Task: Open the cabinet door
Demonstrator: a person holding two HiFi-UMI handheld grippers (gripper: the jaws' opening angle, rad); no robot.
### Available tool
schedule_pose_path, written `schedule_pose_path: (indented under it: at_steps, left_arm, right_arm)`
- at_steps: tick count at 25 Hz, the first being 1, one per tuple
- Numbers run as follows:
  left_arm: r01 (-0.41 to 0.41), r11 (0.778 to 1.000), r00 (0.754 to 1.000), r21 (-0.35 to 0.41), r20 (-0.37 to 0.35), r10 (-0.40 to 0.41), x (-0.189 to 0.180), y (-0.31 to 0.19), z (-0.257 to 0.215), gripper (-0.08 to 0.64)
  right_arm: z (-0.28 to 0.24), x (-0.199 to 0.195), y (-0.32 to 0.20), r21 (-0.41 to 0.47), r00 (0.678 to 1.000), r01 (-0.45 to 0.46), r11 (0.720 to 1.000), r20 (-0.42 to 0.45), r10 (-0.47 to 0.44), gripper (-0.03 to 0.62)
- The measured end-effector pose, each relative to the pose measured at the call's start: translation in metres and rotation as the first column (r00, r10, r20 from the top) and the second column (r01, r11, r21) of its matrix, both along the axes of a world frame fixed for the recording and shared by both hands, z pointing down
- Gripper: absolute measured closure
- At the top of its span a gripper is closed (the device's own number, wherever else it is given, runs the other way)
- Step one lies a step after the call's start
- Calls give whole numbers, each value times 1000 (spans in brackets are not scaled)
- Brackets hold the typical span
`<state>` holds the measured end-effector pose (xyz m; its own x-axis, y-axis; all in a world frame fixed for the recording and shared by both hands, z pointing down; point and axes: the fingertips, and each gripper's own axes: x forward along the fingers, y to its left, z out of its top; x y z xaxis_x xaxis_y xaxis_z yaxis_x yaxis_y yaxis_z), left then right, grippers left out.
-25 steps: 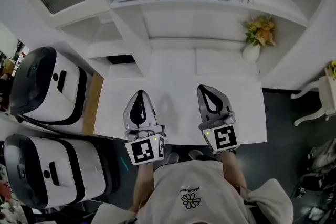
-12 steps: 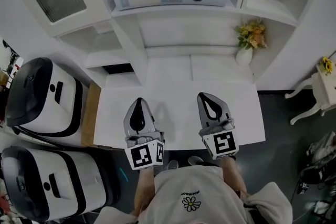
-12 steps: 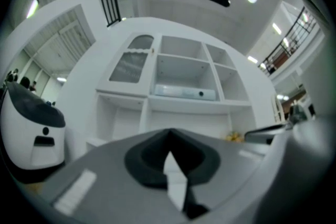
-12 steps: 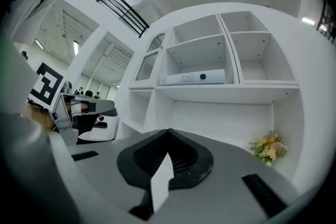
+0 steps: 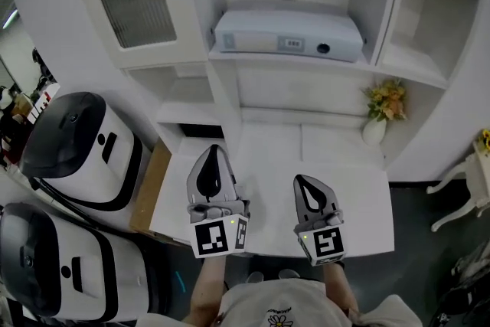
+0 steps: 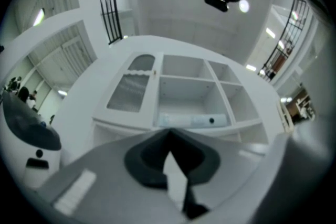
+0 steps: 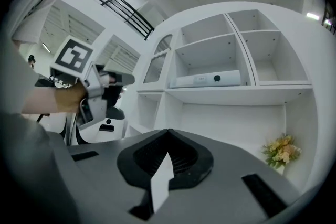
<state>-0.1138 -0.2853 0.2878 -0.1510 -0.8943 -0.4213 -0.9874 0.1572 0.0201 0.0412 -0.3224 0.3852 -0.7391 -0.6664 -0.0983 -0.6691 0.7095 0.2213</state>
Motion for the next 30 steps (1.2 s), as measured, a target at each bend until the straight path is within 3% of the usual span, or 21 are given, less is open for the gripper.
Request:
schedule_pose_path:
  at_steps: [6,13,17,24,30]
  left_arm:
    - [-51,975,992,217,120,26,-20,-5,-121,508]
    - [-107,903,994,415,53,93,-62,-31,-264,498]
    - [-78,904,996,421,82,48,-74,-58,-315,463]
    - [-10,919,994,393,106,-35,-92,-101,-375,429]
    - [35,922,997,385,50,-59,-115,-127,-386,384]
  right_arm:
    - [-8,-12,9,-8,999,33,999,-18,-33,592]
    - [-21,-21,24,28,997,78,997,-4,-78,592]
    - [-20,-19,33,14,993,118,993,-21,-118,592]
    - [-15,-4,32,-2,996,85,996,-23,-85,592]
    - [-11,19,26,-16,999,45,999,-14,-45,592]
